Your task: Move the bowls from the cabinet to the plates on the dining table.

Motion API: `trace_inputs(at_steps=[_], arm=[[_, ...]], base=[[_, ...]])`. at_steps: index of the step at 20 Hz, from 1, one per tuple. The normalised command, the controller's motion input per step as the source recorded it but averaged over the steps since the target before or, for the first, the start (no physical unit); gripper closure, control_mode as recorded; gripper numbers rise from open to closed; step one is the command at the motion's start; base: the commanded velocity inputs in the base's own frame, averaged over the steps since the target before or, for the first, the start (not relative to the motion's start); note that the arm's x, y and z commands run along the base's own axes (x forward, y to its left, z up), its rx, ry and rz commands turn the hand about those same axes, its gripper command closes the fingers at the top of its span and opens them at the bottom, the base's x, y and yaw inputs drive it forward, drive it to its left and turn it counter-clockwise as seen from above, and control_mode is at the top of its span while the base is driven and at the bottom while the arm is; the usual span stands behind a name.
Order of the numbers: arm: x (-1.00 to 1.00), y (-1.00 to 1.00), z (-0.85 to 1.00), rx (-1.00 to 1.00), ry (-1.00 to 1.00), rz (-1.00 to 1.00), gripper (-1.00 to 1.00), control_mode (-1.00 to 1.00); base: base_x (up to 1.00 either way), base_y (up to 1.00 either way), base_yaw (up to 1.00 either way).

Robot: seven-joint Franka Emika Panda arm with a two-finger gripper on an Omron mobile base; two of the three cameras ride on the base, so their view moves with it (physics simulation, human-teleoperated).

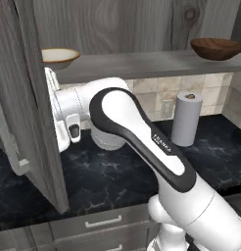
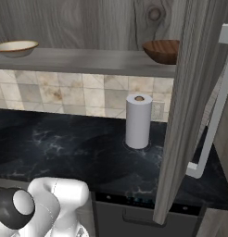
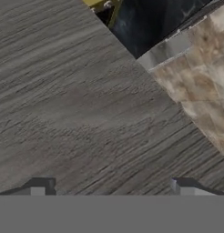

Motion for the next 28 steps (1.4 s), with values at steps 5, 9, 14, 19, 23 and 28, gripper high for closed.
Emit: trace_inputs(at_steps=[5, 9, 14, 19, 23, 28], arm=[[-0.4, 0.93, -0.25, 0.08, 0.0, 0.0, -1.0, -1.0], [-0.16, 0.97, -0.14, -0.09, -0.03, 0.02, -1.0, -1.0], [0.0, 0.29, 0.53, -0.17, -0.03, 0.0, -1.0, -1.0], [-0.16, -0.62, 0.59, -0.01, 0.0, -0.02, -1.0, -1.0], [-0.22, -0.94, 0.34, 0.01, 0.0, -0.07, -1.0, -1.0], [-0.05, -0.88, 0.15, -0.04, 0.0, -0.16, -1.0, -1.0]], base=[[0.0, 0.0, 0.0], [0.0, 0.0, 0.0], [0.0, 0.0, 0.0], [0.0, 0.0, 0.0], [0.0, 0.0, 0.0], [0.0, 0.0, 0.0]])
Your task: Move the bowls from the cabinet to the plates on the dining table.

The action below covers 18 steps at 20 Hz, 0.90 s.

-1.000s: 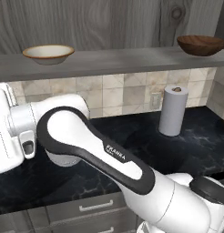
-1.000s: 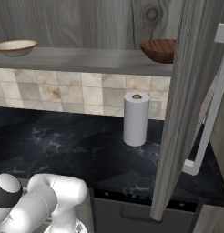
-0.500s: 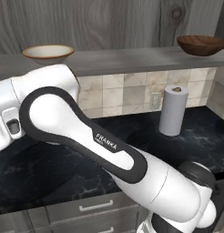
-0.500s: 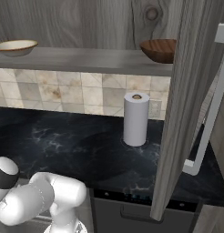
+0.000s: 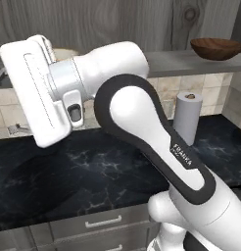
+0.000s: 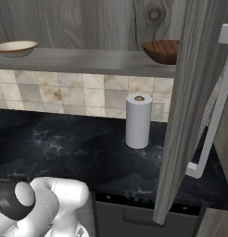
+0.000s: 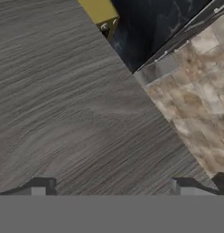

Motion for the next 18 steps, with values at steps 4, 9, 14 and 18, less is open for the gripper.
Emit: trace_inputs(at_steps=[4, 9, 14, 18], arm=[[0.0, -0.6, 0.0, -0.12, 0.0, -0.26, -1.0, -1.0], [0.06, -0.47, 0.02, -0.13, 0.0, -0.31, -1.0, -1.0], [0.15, -0.53, 0.07, -0.11, 0.03, -0.3, -1.0, -1.0], [0.15, -0.58, 0.09, -0.1, 0.04, -0.29, -1.0, -1.0]], base=[[0.0, 0.0, 0.0], [0.0, 0.0, 0.0], [0.0, 0.0, 0.0], [0.0, 0.0, 0.0]])
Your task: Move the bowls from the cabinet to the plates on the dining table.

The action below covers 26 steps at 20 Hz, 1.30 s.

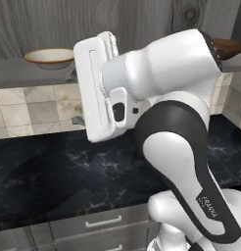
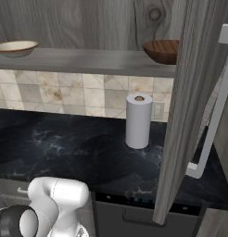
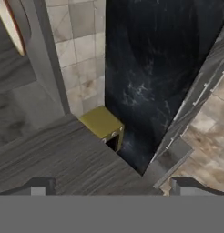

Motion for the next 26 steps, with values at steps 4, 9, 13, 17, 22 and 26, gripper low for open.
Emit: trace_inputs(at_steps=[4, 9, 13, 17, 22, 26], arm=[[0.13, -0.59, 0.14, -0.11, 0.04, -0.27, -1.0, -1.0], [0.17, -0.7, 0.09, -0.1, 0.05, -0.19, -1.0, -1.0], [0.26, -0.6, 0.0, -0.03, 0.0, 0.02, -1.0, -1.0], [0.18, -0.42, -0.02, -0.01, -0.11, 0.19, -1.0, -1.0], [0.06, -0.24, -0.14, -0.02, -0.17, 0.26, -1.0, -1.0], [-0.21, -0.11, -0.06, -0.02, -0.24, 0.18, -1.0, -1.0]], base=[[0.0, 0.0, 0.0], [0.0, 0.0, 0.0], [0.0, 0.0, 0.0], [0.0, 0.0, 0.0], [0.0, 0.0, 0.0], [0.0, 0.0, 0.0]])
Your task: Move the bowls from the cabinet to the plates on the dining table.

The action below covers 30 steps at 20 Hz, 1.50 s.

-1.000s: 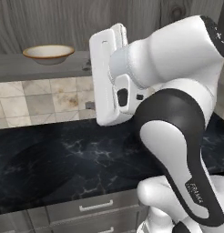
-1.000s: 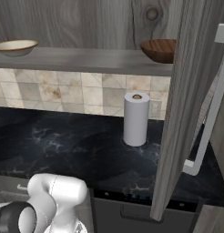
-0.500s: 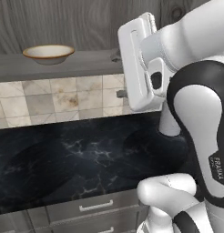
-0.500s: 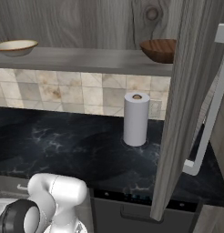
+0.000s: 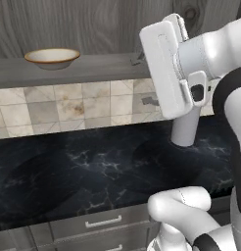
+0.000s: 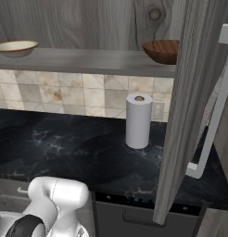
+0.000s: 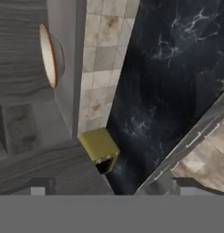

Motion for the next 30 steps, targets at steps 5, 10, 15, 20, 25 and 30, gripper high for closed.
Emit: trace_inputs(at_steps=[5, 10, 15, 20, 25, 30], arm=[[-0.17, -0.03, 0.02, -0.07, -0.2, 0.05, -1.0, -1.0], [0.07, -0.08, 0.14, -0.18, -0.15, 0.05, -1.0, -1.0], [0.34, -0.19, 0.06, -0.14, -0.05, 0.04, -1.0, -1.0], [0.51, -0.16, 0.0, -0.02, -0.01, 0.07, -1.0, -1.0], [0.37, 0.0, -0.03, -0.04, -0.24, 0.12, -1.0, -1.0], [0.44, 0.0, -0.06, -0.07, -0.2, 0.1, -1.0, -1.0]], base=[[0.0, 0.0, 0.0], [0.0, 0.0, 0.0], [0.0, 0.0, 0.0], [0.0, 0.0, 0.0], [0.0, 0.0, 0.0], [0.0, 0.0, 0.0]])
